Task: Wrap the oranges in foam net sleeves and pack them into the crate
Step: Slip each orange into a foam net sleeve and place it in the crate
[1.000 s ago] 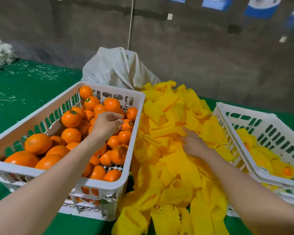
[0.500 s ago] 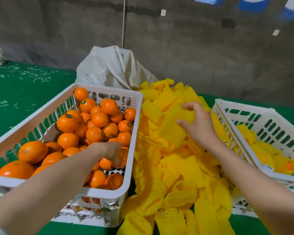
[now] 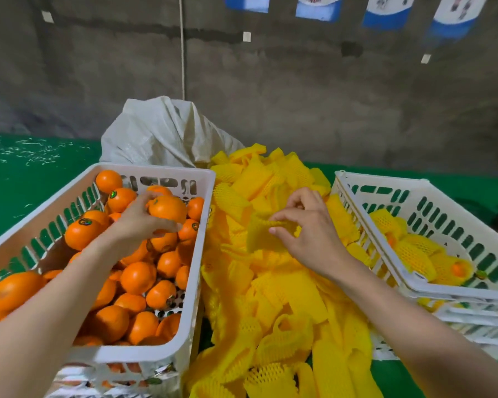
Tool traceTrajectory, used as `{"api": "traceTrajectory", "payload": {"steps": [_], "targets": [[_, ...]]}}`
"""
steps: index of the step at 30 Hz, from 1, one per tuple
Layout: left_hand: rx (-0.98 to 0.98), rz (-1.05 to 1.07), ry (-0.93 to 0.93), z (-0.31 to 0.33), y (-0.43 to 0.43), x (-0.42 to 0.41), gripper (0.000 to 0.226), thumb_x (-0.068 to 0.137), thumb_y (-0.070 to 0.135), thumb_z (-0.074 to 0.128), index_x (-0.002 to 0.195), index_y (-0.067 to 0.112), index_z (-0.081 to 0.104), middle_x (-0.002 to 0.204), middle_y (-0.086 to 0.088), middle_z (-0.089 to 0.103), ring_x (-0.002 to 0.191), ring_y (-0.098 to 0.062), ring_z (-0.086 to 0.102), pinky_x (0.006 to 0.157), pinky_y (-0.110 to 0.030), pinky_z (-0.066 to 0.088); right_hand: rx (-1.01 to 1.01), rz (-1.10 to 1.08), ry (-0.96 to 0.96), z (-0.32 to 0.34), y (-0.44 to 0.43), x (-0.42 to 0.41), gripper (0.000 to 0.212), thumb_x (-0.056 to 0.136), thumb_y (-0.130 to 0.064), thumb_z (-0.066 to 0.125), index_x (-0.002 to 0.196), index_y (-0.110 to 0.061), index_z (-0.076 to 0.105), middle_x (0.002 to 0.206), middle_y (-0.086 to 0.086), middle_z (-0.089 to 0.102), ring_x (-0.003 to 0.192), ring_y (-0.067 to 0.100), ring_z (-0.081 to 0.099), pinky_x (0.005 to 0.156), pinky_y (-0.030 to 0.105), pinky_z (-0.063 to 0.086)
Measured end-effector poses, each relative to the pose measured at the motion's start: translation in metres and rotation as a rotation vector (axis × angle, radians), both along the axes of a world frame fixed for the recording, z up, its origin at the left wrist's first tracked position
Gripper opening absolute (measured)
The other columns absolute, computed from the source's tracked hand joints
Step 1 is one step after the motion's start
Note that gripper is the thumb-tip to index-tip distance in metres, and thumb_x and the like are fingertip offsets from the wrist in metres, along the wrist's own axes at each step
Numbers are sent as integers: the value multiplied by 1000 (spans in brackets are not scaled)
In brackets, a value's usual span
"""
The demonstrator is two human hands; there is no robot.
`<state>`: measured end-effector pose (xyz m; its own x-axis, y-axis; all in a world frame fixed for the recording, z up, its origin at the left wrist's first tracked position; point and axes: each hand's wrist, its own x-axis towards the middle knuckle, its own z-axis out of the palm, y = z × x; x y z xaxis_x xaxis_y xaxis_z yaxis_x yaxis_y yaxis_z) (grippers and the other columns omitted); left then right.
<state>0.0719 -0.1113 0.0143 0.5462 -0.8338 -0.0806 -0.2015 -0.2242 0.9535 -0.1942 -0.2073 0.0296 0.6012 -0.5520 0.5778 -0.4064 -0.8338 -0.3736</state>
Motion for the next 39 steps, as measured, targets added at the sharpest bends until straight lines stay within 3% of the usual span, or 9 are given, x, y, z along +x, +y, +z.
{"api": "traceTrajectory", "payload": {"steps": [8, 12, 16, 20, 24, 28, 31, 35, 39], "targets": [[-288, -264, 387, 20, 7, -66, 64, 59, 13, 76, 113, 35, 50, 118, -5, 57, 89, -18, 69, 63, -28, 57, 385, 230, -89, 8, 17, -1, 14, 89, -3, 57, 92, -17, 55, 89, -10, 51, 88, 5, 47, 88, 29, 37], [-280, -271, 477, 22, -1, -110, 61, 75, -9, 65, 124, 21, 46, 110, -15, 58, 92, -31, 62, 72, -40, 57, 835, 491, -198, 17, 29, -7, 18, 87, 5, 53, 88, -13, 53, 91, 20, 64, 83, 32, 61, 72, 27, 40], [-284, -204, 567, 18, -10, -137, 22, 95, -5, 42, 106, 11, 50, 89, -10, 54, 71, -18, 52, 51, -16, 50, 1009, 585, -136, 13, 34, -19, 21, 86, 8, 50, 89, -11, 55, 72, -4, 62, 65, 5, 55, 63, 17, 42], [-289, -133, 631, 0, -9, -159, 32, 83, 21, 64, 116, 24, 62, 108, -7, 67, 96, -25, 66, 76, -35, 55, 931, 460, -88, 1, 32, -31, 26, 91, 11, 42, 89, -13, 54, 70, 1, 48, 63, 8, 43, 60, 21, 35], [-358, -110, 676, -15, -6, -173, 39, 74, 27, 70, 113, 33, 65, 95, 4, 74, 83, -10, 71, 59, -23, 55, 673, 219, -138, -16, 38, -36, 32, 91, 3, 49, 84, -28, 55, 62, -10, 47, 57, 2, 42, 57, 19, 35], [-351, -115, 648, -22, -5, -182, 32, 78, 22, 71, 107, 35, 67, 92, 7, 74, 80, -9, 70, 57, -22, 54, 392, 5, -232, -34, 46, -41, 19, 87, -1, 56, 92, -18, 64, 87, -9, 60, 90, 16, 55, 82, 31, 41], [-307, -164, 590, -24, -1, -189, 29, 81, 26, 68, 109, 33, 67, 98, 10, 70, 80, -6, 69, 61, -25, 56, 397, -5, -350, -35, 38, -47, 9, 89, -4, 58, 93, -9, 64, 86, -8, 59, 89, 13, 57, 78, 28, 43], [-263, -334, 622, -27, 4, -188, 49, 71, 29, 76, 118, 35, 62, 119, 2, 65, 109, -21, 62, 94, -45, 51, 488, 37, -410, -35, 33, -51, 13, 93, -14, 52, 88, -27, 52, 75, -11, 53, 66, -2, 52, 61, 16, 37], [-304, -435, 507, -31, 7, -188, 72, 65, 8, 81, 127, 29, 52, 123, -6, 62, 108, -22, 63, 84, -33, 56, 603, 4, -485, -41, 37, -55, 14, 95, -14, 52, 90, -27, 53, 73, -1, 57, 67, 17, 56, 59, 43, 46]]}}
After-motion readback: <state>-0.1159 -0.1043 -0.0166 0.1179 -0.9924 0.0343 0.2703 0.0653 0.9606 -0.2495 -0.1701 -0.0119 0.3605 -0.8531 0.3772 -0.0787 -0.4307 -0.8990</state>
